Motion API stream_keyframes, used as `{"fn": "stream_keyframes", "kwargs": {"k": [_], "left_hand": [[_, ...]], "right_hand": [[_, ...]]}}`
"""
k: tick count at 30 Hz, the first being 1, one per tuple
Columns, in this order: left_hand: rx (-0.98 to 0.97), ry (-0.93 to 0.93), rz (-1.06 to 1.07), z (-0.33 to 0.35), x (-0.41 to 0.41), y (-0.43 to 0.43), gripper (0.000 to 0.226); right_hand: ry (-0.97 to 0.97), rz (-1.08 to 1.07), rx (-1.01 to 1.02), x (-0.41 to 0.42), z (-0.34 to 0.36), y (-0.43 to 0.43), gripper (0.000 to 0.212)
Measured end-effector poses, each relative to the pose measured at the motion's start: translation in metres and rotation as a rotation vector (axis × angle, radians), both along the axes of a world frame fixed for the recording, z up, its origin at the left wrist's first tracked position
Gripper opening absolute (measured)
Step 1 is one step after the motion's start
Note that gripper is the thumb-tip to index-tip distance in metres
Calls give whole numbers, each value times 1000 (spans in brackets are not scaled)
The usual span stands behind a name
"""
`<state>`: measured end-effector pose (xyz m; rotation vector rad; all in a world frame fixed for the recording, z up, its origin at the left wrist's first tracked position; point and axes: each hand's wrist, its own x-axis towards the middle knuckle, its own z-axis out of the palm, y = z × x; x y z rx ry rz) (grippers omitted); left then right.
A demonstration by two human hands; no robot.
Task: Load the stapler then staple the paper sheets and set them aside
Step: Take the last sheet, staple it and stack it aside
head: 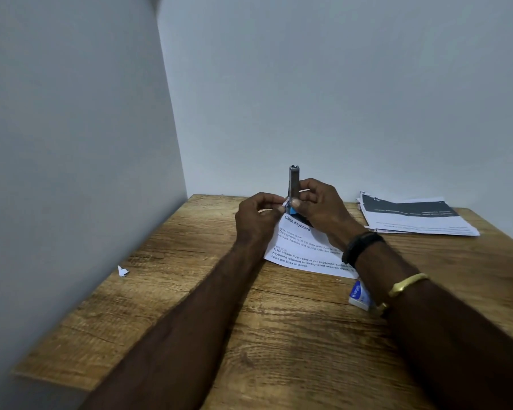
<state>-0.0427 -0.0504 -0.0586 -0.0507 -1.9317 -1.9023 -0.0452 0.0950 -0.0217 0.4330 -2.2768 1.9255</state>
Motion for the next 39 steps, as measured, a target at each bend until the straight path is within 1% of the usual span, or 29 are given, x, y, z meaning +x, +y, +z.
{"fn": "stream_keyframes", "kwargs": {"k": [5,8,10,14,18,20,21,23,25,27,30,33,36,39], "left_hand": [[-18,-8,-21,-1,0,0,9],[26,-48,-49,-2,1,2,10],[25,-90,-79,-2,1,2,16],[-30,-173,-162,-4,2,3,36],[-41,-172,-63,-5,-3,0,38],[-62,-149,6,-2,-4,-5,40],[-77,-137,34,0,-4,-7,43],[-111,-110,85,2,-4,-12,51],[-93,-97,112,4,-4,-15,60],[-57,-87,136,5,-5,-17,66],[-30,-65,182,8,-3,-19,67],[14,-37,220,10,-2,-22,66],[92,-59,198,11,-4,-23,67],[174,-79,151,11,-5,-23,69]], "right_hand": [[21,-56,2,1,0,-1,24],[24,-54,2,4,1,-1,28],[10,-41,-32,5,2,-2,30],[21,-51,-53,6,2,-4,30],[75,-127,-69,6,4,-1,29],[71,-154,-62,6,9,2,28],[67,-170,-21,6,11,4,27],[65,-210,155,8,15,9,26],[48,-228,343,11,16,14,25],[6,-243,484,17,16,15,24],[-121,-196,638,26,17,16,24],[-219,-164,835,31,17,13,24],[-200,-211,974,34,14,8,30],[-170,-239,1038,34,9,6,35]]}}
